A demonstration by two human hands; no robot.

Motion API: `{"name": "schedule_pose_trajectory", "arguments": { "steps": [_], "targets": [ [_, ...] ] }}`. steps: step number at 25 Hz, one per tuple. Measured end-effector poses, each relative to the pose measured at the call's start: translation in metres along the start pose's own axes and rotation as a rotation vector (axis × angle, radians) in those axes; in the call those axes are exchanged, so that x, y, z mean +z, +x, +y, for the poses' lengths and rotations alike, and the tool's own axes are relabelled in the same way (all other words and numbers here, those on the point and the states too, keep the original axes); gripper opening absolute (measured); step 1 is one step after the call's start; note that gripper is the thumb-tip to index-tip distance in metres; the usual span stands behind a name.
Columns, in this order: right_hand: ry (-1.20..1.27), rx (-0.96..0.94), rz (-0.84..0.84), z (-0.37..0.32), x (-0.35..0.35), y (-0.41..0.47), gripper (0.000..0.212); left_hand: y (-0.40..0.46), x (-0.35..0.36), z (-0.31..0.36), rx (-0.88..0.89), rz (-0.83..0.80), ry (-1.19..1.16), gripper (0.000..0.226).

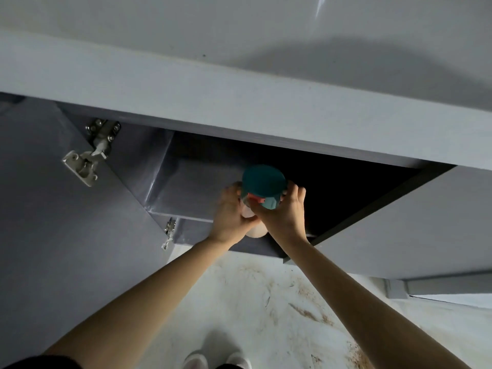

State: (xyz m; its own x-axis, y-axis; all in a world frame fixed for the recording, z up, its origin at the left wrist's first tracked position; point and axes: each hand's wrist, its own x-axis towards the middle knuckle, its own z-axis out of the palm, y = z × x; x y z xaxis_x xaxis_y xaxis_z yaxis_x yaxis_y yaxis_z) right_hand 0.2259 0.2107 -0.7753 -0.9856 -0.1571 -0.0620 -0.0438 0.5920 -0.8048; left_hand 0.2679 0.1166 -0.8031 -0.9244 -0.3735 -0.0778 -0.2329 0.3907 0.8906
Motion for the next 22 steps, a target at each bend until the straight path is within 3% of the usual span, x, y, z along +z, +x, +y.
{"name": "schedule_pose_trajectory", "arguments": {
  "steps": [3,9,13,18,22],
  "targets": [
    [0.058,0.053,-0.051,-0.031,-0.033,-0.037,0.078,-0.037,-0.022,0.031,0.023,0.010,-0.016,0.063],
    [0.138,0.061,-0.165,-0.109,-0.102,-0.114,0.076,-0.121,-0.084,0.112,-0.047,-0.046,-0.083,0.073],
    [0.115,-0.015,-0.211,-0.166,-0.145,-0.141,0.078,-0.153,-0.132,0.173,-0.017,-0.054,-0.137,0.064],
    [0.165,-0.139,-0.175,-0.237,-0.183,-0.148,0.074,-0.154,-0.179,0.228,0.058,-0.030,-0.227,0.061],
    [0.209,-0.211,-0.108,-0.281,-0.200,-0.139,0.071,-0.137,-0.209,0.268,0.198,0.047,-0.167,0.060]
  ]
}}
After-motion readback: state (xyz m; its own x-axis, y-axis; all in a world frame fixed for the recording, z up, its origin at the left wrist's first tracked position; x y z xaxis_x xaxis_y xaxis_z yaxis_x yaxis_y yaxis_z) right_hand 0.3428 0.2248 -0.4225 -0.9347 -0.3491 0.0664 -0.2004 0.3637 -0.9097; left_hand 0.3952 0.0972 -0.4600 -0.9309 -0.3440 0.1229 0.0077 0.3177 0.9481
